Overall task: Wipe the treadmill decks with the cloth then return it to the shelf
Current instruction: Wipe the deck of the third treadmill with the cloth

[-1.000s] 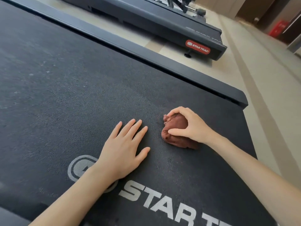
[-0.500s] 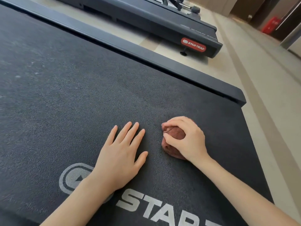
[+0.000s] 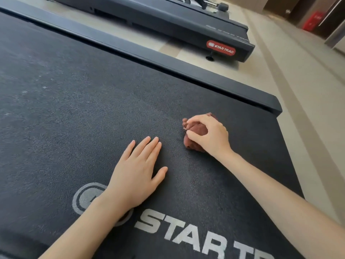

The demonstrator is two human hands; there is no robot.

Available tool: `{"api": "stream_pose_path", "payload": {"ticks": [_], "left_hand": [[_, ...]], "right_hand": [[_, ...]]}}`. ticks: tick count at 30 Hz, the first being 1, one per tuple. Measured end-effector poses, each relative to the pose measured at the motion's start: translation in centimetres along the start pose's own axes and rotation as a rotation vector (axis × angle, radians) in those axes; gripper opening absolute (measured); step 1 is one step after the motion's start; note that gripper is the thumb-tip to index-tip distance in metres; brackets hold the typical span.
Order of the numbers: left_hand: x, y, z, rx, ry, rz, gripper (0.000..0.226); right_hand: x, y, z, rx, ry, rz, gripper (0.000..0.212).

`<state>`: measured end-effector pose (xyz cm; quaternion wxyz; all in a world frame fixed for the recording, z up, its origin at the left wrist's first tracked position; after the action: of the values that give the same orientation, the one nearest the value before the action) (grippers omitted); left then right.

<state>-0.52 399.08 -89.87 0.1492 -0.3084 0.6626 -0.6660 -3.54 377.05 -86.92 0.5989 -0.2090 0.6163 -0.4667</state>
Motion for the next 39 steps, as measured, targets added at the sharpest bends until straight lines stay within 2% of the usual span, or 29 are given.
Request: {"api": "stream_pose_path", "payload": {"ticks": [4,7,9,12,15,19,23,26,31,35,39], "left_hand": [[0.0,-0.2,-0.2,-0.02,0.018,0.015,0.084],[-0.1,0.2,-0.1,-0.01,0.007,0.044,0.07],[0.0,0.3,-0.1,-0.006,0.005,0.037,0.066],[0.1,0.3,-0.2,-0.001,0.002,0.017,0.072],[0.2,0.2,-0.2,0.014,0.013,-0.001,0.077],[0.2,0.3,-0.2,0.0,0.006,0.005,0.082],[0.3,0.3,-0.2,0.0,0.008,0.011,0.077],[0.2,0.2,-0.4,-0.006,0.019,0.014,0.071],[-0.1,0.3,-0.4,0.024,0.044,-0.016,0.065],[-0.2,0.7,-0.4,0.024,0.049,-0.011,0.057],[-0.2,0.8,-0.6,0.056,0.055,-0.026,0.055]], "right_hand": [[-2.1,-0.4,-7.1,-0.111,-0.164,0.093,0.023],[-3.2,-0.4,-12.9,-0.183,-0.338,0.099,0.031],[-3.3,-0.2,-15.0,-0.167,-0.424,0.036,0.033],[-3.4,0.3,-13.5,-0.109,-0.47,-0.052,0.03],[-3.1,0.9,-9.4,-0.052,-0.404,-0.052,0.028],[-1.2,1.1,-1.9,0.014,-0.161,-0.054,0.026],[1.1,1.2,5.9,0.022,0.03,-0.161,0.03],[1.3,1.3,6.8,0.052,0.086,-0.227,0.034],[0.0,0.7,-0.8,0.044,-0.044,-0.211,0.031],[-1.6,-1.2,-11.5,-0.03,-0.16,-0.14,0.022],[-1.5,-3.2,-22.5,-0.071,-0.241,-0.149,0.028]]}}
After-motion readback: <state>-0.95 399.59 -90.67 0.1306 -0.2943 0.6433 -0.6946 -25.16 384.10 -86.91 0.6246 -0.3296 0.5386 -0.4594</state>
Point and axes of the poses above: each hand's wrist, its own z-axis towards the middle knuckle, its own y-axis out of the palm, x = y × z, the point moved 2 cm from there along z, towards the middle knuckle, and after that the axes turned 10 degrees about -x, right-handed, at the moved point
